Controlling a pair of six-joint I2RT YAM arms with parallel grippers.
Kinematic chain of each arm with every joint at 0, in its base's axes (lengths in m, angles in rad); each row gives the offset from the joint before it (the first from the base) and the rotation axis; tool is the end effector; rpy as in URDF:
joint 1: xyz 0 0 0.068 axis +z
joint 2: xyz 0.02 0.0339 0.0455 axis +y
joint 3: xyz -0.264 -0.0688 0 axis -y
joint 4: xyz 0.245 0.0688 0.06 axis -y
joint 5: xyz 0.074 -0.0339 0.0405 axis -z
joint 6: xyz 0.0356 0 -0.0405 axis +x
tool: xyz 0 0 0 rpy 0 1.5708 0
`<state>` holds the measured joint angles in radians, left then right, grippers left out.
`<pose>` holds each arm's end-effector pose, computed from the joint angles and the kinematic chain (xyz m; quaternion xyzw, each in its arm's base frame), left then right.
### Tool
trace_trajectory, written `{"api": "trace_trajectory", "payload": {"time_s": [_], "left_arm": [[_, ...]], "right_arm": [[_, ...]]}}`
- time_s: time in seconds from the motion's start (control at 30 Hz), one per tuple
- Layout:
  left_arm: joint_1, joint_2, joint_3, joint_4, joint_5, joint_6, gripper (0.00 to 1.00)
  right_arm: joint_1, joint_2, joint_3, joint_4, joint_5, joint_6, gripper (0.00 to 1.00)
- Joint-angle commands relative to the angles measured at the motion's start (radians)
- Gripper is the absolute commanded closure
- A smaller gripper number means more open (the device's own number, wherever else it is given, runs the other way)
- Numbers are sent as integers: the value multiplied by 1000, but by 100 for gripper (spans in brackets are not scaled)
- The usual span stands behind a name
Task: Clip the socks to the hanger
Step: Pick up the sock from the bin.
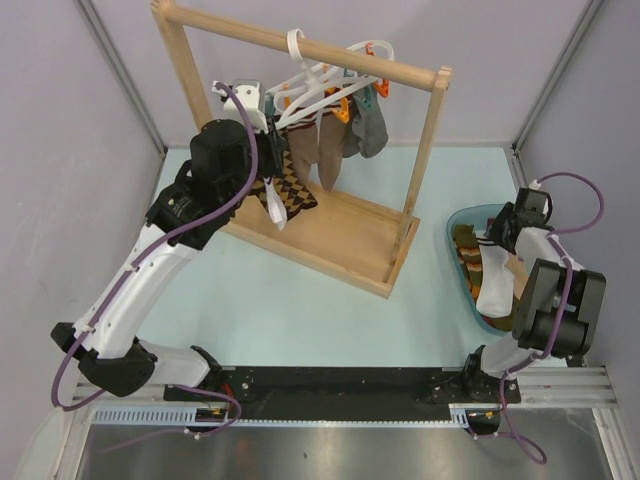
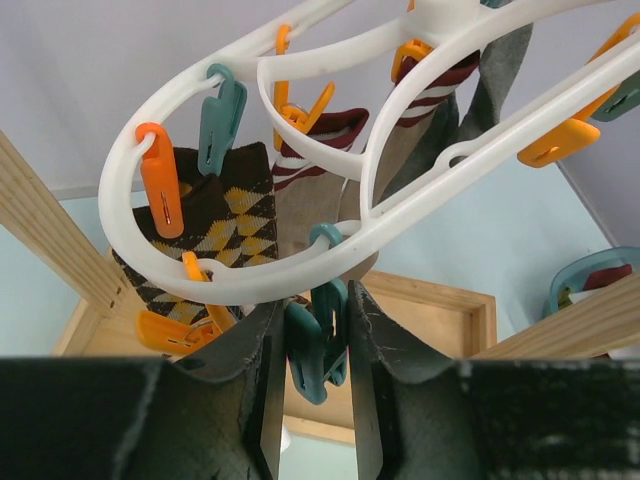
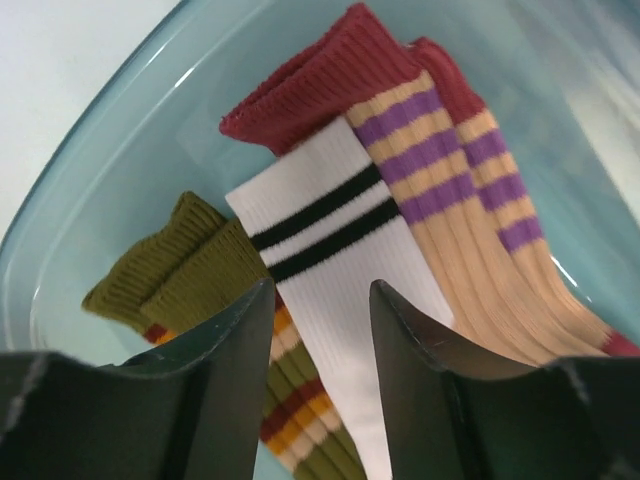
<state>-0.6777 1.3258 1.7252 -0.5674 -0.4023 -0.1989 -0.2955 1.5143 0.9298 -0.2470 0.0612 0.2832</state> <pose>0.2141 -0.1544 0.5023 0.0522 0.7578 -0.1301 0.6373 0.3020 -0.0942 0.2110 0.2765 0.8901 -0.0307 0.3609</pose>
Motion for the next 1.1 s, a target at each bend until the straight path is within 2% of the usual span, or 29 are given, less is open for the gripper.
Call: {"api": "trace_trajectory", "payload": {"time_s": [0.0,0.3,0.43,0.67,0.7,0.87,1.07], "left_arm": [[0,-2,54,0,69,32,100],[0,3,51,-8,83,26,100],[0,1,48,-6,85,23,100],[1,-4,39,-8,91,15,100],[0,-7,37,-5,92,15,100],[0,-13,27,0,95,12,100],[0,-19,19,9,100,9,100]], "right_arm": [[-2,81,30,133,-38,1,53],[-1,236,55,180,14,-3,56],[10,268,58,170,52,-4,66],[35,271,58,130,120,-9,98],[38,268,58,129,135,-9,100],[44,238,58,83,135,7,100],[73,78,58,5,121,7,100]]}}
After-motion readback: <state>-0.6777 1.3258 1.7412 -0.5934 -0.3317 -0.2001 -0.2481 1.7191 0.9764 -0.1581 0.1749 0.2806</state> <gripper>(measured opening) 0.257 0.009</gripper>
